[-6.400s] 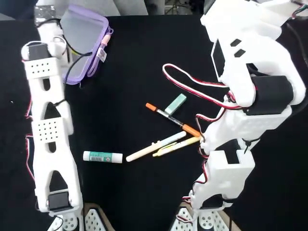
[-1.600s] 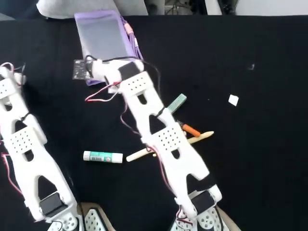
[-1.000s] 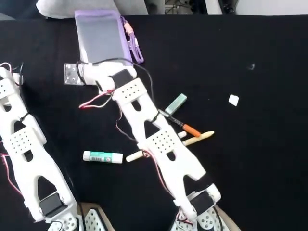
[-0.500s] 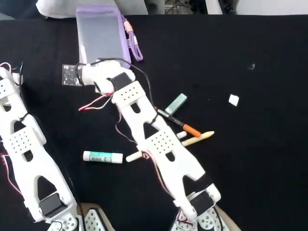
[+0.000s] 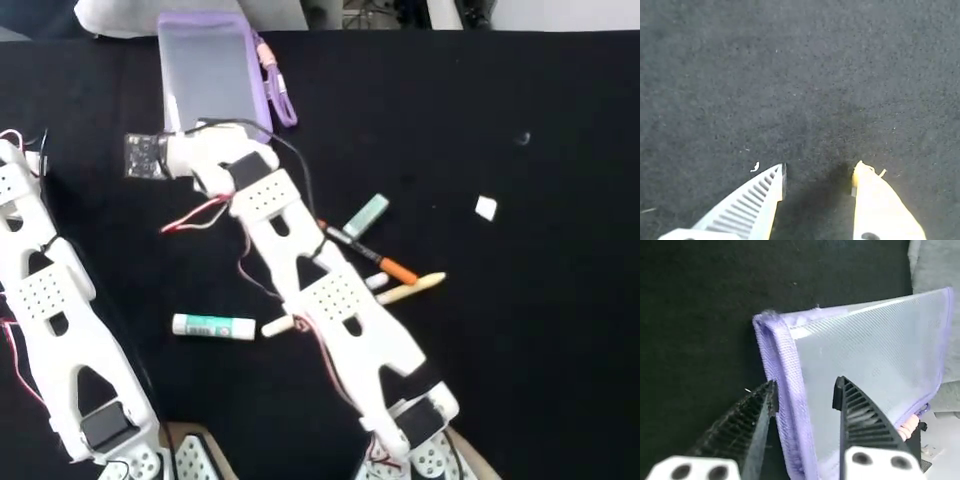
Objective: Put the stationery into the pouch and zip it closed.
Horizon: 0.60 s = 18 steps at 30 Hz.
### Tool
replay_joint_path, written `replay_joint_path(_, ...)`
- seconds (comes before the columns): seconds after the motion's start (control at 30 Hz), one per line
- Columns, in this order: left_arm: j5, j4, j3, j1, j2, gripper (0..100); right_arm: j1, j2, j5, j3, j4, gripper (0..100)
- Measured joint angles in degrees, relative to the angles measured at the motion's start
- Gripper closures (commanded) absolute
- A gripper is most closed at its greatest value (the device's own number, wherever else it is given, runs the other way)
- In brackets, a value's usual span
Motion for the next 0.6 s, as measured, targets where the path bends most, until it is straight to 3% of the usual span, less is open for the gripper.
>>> replay_joint_path(0.6, 0.0, 0.0, 0.0, 0.0, 0.0, 77, -0.3, 6.9, 0.0, 0.0, -14.9, 80.8)
